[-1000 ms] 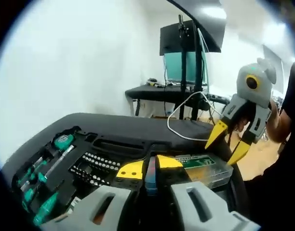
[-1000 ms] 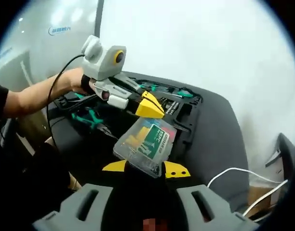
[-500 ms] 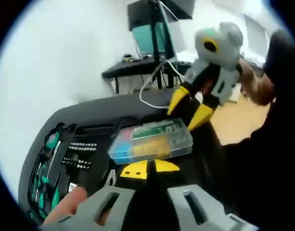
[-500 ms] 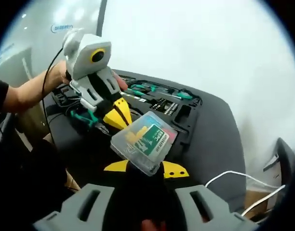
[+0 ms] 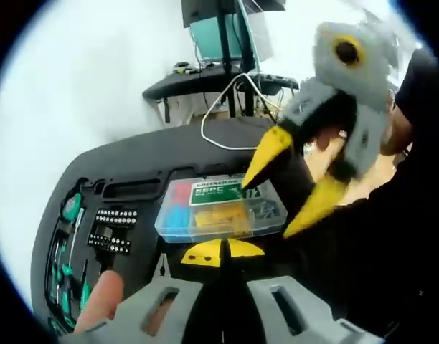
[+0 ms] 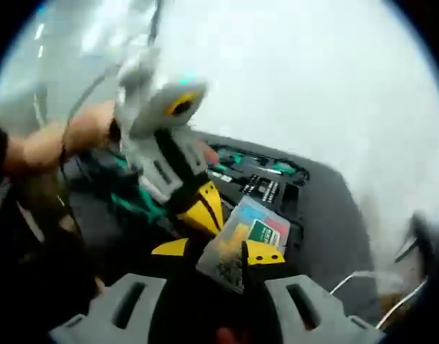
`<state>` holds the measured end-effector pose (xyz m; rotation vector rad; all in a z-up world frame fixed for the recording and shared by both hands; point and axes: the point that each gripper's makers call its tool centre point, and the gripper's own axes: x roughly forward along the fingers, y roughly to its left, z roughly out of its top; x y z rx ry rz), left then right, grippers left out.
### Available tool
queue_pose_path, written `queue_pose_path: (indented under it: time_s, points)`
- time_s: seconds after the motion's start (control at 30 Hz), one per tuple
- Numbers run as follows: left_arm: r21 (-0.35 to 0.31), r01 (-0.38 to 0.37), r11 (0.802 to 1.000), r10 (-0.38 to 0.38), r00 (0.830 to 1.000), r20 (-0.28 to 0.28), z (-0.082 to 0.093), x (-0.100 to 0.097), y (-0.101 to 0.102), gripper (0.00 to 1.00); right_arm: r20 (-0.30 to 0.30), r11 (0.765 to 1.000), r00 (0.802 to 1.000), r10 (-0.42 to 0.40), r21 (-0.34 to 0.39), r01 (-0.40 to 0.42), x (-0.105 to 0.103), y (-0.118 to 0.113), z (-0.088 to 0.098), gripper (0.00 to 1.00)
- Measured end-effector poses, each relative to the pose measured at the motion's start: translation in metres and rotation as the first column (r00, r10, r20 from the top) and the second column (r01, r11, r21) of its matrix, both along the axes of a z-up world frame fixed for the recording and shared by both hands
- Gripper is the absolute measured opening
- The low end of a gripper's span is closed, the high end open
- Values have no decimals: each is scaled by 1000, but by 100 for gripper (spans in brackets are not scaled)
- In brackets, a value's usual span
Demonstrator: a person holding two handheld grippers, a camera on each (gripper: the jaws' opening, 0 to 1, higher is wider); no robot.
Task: Pick up the tools and put them into their designated positions in the toolbox.
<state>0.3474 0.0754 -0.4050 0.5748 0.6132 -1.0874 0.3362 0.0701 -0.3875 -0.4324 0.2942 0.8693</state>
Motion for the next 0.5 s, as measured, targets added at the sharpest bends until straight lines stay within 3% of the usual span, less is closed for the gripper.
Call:
queue_pose_path:
  time_s: [0.03, 0.07, 0.1, 0.17, 0.23, 0.27, 0.3, 0.33, 0.37, 0.4, 0.47, 0.5]
  points:
    - [-7, 16, 1000, -16, 1000, 25, 0, 0, -1, 0, 28, 997, 999, -21, -69, 23, 5, -1, -9, 29]
    - [-10, 26, 1000, -25, 998, 64, 2, 2, -1, 0, 70, 1000, 997, -19, -23, 20, 8, 6, -2, 27]
    - [-7, 36, 999, -36, 994, 103, 2, 3, 0, 0, 29, 999, 999, -27, -45, 28, 8, 7, -5, 27]
    - [-13, 66, 998, -63, 986, 156, 2, 1, -1, 0, 29, 995, 998, -53, -79, 55, 7, 5, -4, 26]
    - [-13, 63, 998, -60, 986, 157, 2, 1, -1, 0, 48, 995, 997, -61, -75, 64, 8, 9, -2, 24]
    - [-14, 60, 998, -57, 986, 156, 2, 1, -2, 0, 65, 999, 997, -49, -17, 51, 8, 14, 4, 20]
    - [0, 62, 998, -62, 985, 164, 2, 0, -3, 0, 26, 996, 997, -76, 56, 75, 6, 15, 9, 21]
    - [9, 64, 998, -65, 984, 168, 2, 0, -4, 0, 3, 993, 994, -108, 55, 107, 9, 12, 7, 23]
    - [15, 69, 997, -71, 983, 172, 2, 0, -4, 0, 79, 993, 991, -109, -34, 112, 14, 5, 5, 22]
    - [16, 71, 997, -72, 983, 171, 2, 1, -3, 0, 99, 993, 992, -79, -82, 87, 14, 7, 0, 24]
    - [7, 76, 997, -76, 985, 154, 2, 3, -3, 0, 98, 992, 991, -90, -74, 98, 13, 14, -2, 22]
    - [-1, 75, 997, -74, 987, 145, 2, 3, -3, 0, 165, 984, 983, -86, -139, 109, 17, 14, -1, 22]
